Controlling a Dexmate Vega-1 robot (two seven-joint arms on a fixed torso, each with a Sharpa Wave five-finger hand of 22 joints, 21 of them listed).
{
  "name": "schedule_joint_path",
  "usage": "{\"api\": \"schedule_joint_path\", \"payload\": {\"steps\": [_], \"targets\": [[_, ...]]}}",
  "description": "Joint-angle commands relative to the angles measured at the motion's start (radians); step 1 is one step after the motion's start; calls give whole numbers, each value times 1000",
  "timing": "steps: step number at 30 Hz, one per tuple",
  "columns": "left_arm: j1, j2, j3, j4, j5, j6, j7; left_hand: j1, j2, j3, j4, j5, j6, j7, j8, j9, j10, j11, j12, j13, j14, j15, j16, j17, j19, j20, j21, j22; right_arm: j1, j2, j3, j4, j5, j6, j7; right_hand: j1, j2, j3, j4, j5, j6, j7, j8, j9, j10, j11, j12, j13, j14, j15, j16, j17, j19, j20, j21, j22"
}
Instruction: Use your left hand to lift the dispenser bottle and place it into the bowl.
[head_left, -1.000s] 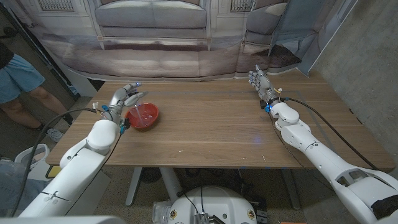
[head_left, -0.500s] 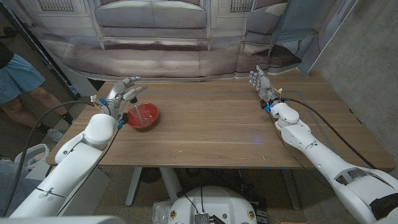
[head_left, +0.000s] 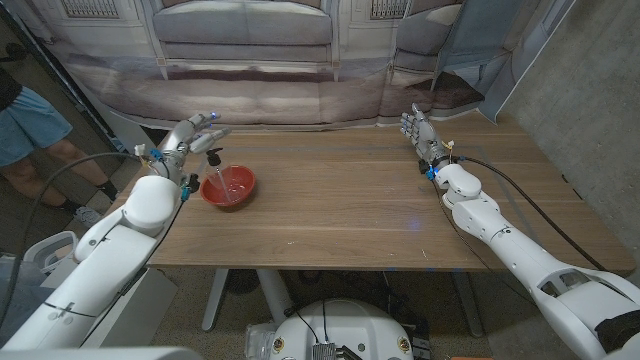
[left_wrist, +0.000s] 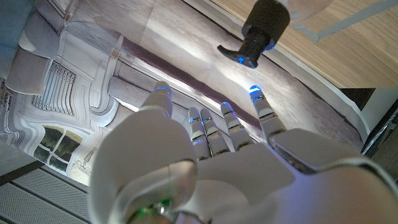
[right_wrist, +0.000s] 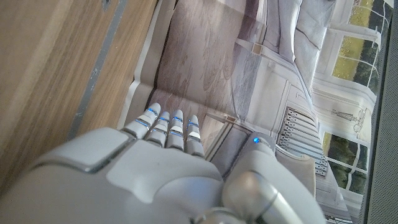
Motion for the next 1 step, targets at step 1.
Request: {"api": "schedule_joint_path", "payload": {"steps": [1], "targets": [[15,-3,-26,-19,5,-20,-11,-7,-1,1,-1,5,14,4,-4,0,9,-3,7,-2,9,-2,7,2,5,4,0,3,-16,-3,-2,-21,-4,-10,-15,2,10,-1,-3,-6,5,-5,-2,3,7,1,-4,4,9,-1,-1,5,5,2,-2,4]]}}
